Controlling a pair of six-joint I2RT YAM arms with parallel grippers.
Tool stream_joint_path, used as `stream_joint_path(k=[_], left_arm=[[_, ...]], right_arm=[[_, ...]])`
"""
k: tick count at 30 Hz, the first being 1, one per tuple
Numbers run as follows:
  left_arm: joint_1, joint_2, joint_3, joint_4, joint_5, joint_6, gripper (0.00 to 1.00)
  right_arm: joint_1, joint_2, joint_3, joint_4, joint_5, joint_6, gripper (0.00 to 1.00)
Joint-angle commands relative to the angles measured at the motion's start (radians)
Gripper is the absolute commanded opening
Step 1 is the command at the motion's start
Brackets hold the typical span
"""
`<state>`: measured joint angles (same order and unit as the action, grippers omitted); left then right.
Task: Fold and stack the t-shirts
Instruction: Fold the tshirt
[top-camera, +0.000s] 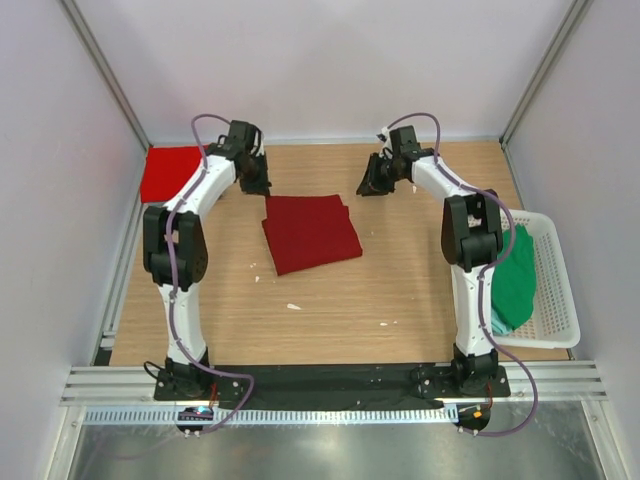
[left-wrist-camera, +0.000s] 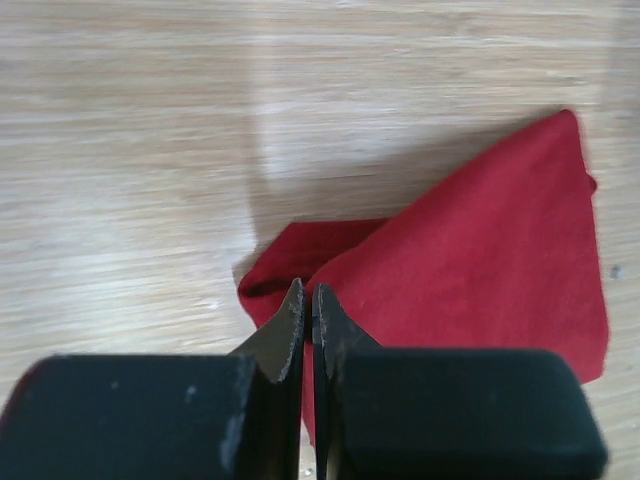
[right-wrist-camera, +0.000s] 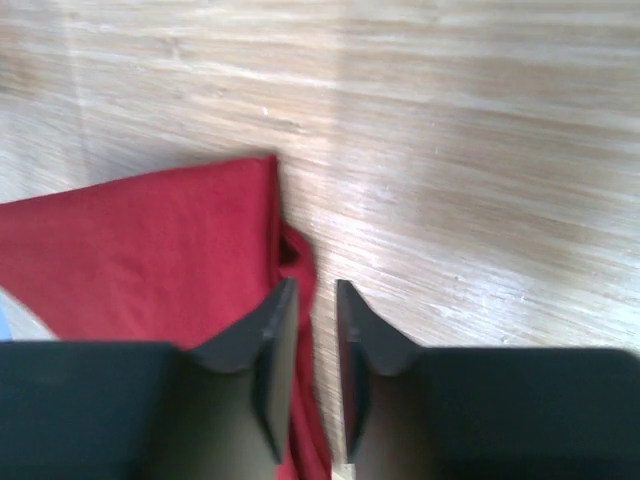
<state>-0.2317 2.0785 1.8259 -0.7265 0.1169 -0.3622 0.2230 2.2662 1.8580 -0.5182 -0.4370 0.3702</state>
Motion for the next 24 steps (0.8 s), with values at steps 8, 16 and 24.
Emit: stream_joint_path(k=[8,16,24], left_arm=[[0.043,0.115,0.093,-0.139,-0.196,0.028,0.21],[0.043,-0.127,-0.082,-0.094,-0.295,-0.01,0.44],[0.028,-0.238,-0.359,0.263,0.231,-0.219,0.27]], right_arm=[[-0.005,0.046,0.188,-0.034,0.012,0.029,0.43],[0.048,-0.118,-0.069,0.064,-0.091,0.094,0.55],[0.116,-0.122,-0.108,0.124,-0.129,0.142,0.47]])
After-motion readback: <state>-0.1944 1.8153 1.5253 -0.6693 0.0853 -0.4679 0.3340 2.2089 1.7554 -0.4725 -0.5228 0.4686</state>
